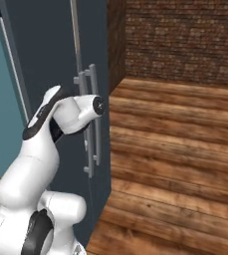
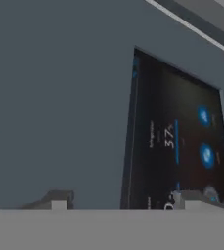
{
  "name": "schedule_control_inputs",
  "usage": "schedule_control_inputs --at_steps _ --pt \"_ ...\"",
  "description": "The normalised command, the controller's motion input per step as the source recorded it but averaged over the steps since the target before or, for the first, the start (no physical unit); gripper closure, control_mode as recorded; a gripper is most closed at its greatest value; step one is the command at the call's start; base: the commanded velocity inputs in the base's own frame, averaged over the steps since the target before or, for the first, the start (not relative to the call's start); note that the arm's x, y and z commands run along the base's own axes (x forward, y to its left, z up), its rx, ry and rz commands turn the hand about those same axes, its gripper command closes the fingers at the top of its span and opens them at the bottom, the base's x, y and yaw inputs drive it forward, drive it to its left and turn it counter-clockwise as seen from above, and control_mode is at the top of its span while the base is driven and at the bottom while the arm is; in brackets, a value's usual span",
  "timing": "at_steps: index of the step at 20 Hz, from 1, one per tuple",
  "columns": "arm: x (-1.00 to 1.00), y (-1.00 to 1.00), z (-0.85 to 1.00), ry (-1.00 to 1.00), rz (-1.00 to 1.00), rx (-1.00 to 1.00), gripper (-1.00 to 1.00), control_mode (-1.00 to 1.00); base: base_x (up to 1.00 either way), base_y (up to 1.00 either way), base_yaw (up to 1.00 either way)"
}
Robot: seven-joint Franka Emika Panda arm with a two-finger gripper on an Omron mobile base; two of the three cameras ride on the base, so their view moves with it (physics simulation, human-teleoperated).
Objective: Take the cucumber and broccoli from the highest rack and move them to the second highest rack where the potato and garlic are located, to maximize freezer space. Close the freezer door after rearranging.
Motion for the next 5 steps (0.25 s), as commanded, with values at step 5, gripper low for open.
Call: schedule_control_inputs --at_steps 5 --pt "0.00 0.43 -0.26 0.00 0.07 0.00 -1.00 -1.00 0.00 0.00 0.00"
